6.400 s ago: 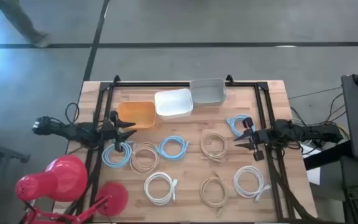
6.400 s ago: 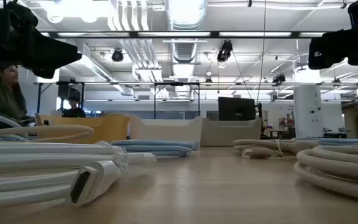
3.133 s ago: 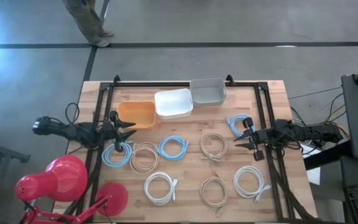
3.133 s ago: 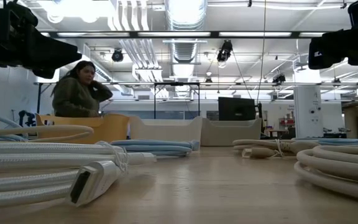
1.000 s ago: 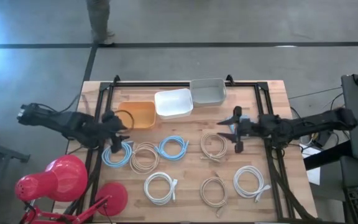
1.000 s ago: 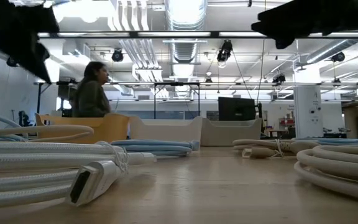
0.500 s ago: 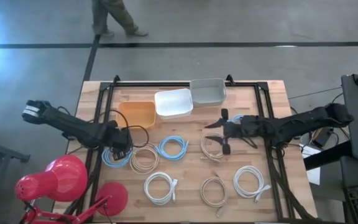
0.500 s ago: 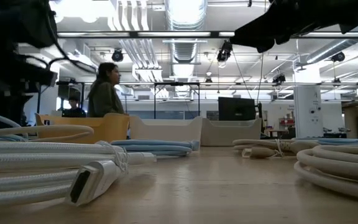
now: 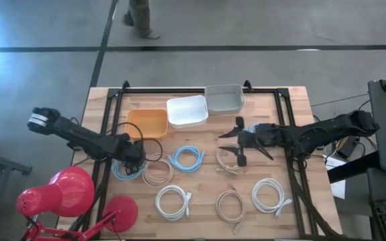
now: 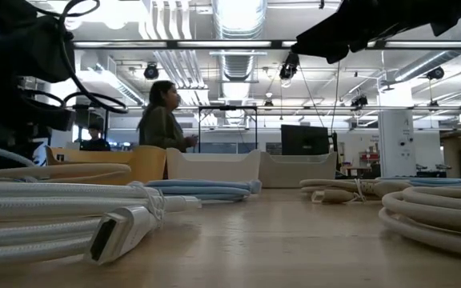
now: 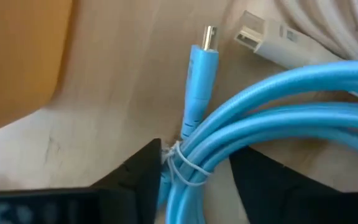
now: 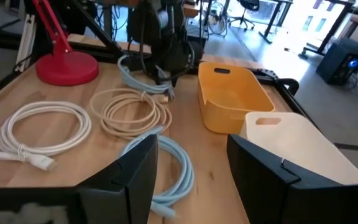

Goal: Sort HDMI cables
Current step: Put the left blue HDMI cable into the orange bin

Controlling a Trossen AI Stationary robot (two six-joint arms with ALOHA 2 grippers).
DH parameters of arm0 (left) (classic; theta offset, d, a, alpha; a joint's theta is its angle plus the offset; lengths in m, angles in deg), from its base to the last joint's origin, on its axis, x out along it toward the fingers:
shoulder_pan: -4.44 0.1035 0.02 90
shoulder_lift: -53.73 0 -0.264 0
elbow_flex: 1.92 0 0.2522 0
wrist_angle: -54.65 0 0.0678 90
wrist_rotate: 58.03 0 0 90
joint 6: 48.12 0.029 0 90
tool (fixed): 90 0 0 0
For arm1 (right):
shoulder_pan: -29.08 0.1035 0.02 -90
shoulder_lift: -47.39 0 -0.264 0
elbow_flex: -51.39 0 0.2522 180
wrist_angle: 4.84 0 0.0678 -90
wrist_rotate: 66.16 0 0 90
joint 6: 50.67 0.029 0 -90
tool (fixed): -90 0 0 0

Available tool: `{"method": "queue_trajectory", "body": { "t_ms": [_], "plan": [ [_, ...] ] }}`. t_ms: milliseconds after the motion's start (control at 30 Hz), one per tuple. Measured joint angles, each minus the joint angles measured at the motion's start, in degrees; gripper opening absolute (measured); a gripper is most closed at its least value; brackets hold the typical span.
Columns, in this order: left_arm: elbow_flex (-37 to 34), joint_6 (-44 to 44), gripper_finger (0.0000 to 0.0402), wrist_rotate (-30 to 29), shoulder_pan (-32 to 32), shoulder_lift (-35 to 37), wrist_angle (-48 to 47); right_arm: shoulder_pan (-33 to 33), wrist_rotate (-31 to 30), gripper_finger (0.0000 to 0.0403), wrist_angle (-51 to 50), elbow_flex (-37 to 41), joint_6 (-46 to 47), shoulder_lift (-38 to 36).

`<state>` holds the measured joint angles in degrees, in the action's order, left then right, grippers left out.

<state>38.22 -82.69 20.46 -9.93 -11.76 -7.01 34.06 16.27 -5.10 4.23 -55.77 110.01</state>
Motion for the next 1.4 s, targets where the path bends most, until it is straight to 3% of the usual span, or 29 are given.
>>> {"method": "queue_trajectory", "body": {
  "t_ms": [233,467,567,667,800,900,1200,1400],
  "plan": [
    [3.03,-1.74,0.0037,-0.22,0.02,-0.04,-0.69,0.00,0.00,0.0187,-0.02,0.10,0.00,-0.26],
    [12.39,-3.55,0.0037,-8.73,-0.04,-0.04,-11.25,0.00,0.00,0.0187,0.00,0.16,0.01,0.01],
    [17.82,-3.01,0.0047,-15.63,-0.04,-0.04,-16.01,0.00,0.00,0.0187,-0.01,0.16,0.00,0.01],
    [21.88,-1.39,0.0051,-26.10,0.07,-0.03,-17.13,0.00,0.00,0.0187,-0.02,0.16,0.00,0.01],
    [24.20,0.26,0.0050,-42.87,1.55,-0.59,-16.72,0.00,-0.02,0.0187,0.02,0.16,-0.46,0.01],
    [24.11,0.45,0.0050,-49.89,4.62,-0.99,-14.94,0.00,-0.01,0.0187,0.02,0.16,-2.06,0.01],
    [21.07,7.77,0.0050,-51.02,19.27,-5.92,0.01,0.00,-0.02,0.0187,0.80,-0.20,-5.80,0.01],
    [17.50,7.80,0.0050,-51.00,26.77,-12.27,1.82,0.00,-0.02,0.0187,0.65,-1.39,-6.51,0.01]
  ]
}}
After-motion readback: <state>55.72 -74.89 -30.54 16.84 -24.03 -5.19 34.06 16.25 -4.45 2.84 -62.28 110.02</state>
